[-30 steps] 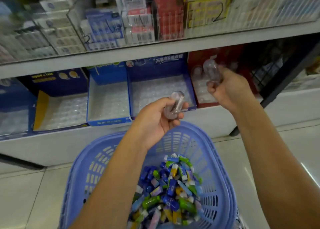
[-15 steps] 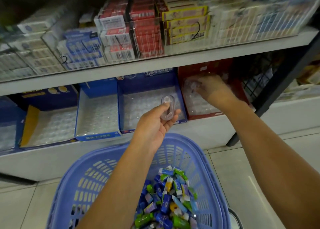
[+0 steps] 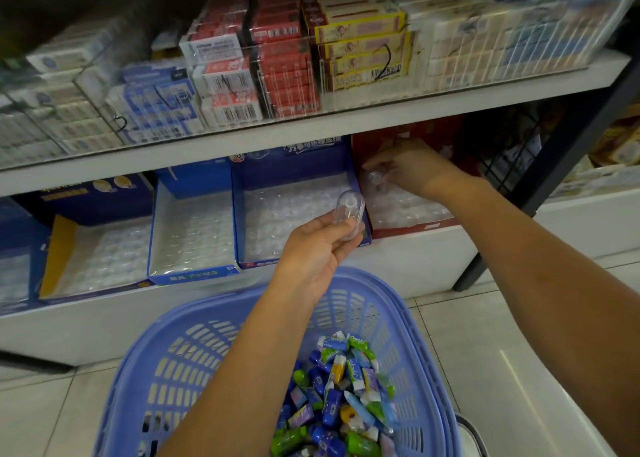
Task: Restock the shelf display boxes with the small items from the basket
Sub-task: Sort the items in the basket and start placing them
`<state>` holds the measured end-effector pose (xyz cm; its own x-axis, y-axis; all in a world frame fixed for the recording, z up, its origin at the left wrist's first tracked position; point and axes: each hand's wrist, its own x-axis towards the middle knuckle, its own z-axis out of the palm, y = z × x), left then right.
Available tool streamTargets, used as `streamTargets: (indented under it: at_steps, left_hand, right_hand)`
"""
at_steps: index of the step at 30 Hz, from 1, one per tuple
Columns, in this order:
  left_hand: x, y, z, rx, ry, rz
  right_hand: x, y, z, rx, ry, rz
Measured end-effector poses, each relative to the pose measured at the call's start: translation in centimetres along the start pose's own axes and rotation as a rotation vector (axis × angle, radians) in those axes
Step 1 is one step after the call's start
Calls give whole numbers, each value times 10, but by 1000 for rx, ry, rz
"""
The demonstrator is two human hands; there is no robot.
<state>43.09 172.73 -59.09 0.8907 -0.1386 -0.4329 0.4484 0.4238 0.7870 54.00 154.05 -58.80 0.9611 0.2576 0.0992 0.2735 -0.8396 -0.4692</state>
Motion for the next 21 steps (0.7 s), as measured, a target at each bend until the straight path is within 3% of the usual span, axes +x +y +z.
streamTargets:
  at_steps: [7,9,11,12,14,16,18,21]
  left_hand:
    - [2,1,8,14,-20,56]
    - [5,3,12,65,11,98]
    - [9,4,18,120,56,163]
    - [12,4,22,134,69,195]
    - [18,3,30,152,78,243]
    - [24,1,39,199,75,287]
    - [30,-3,47,364,54,330]
    - [32,-18,56,979,-35,432]
  right_hand:
    - [-8,-7,-1,-76,90,57]
    - [-19,-14,-10,199,115,78]
    - [-34,-25,-20,643,-17,47]
    - [-41,-29,-24,749,-105,13]
    - [-47,-30,-31,747,-169,-67]
    - [-49,-24,-39,746,-95,-60]
    - [-50,-12,-44,798,20,-22]
    - [-44,9,-42,637,221,34]
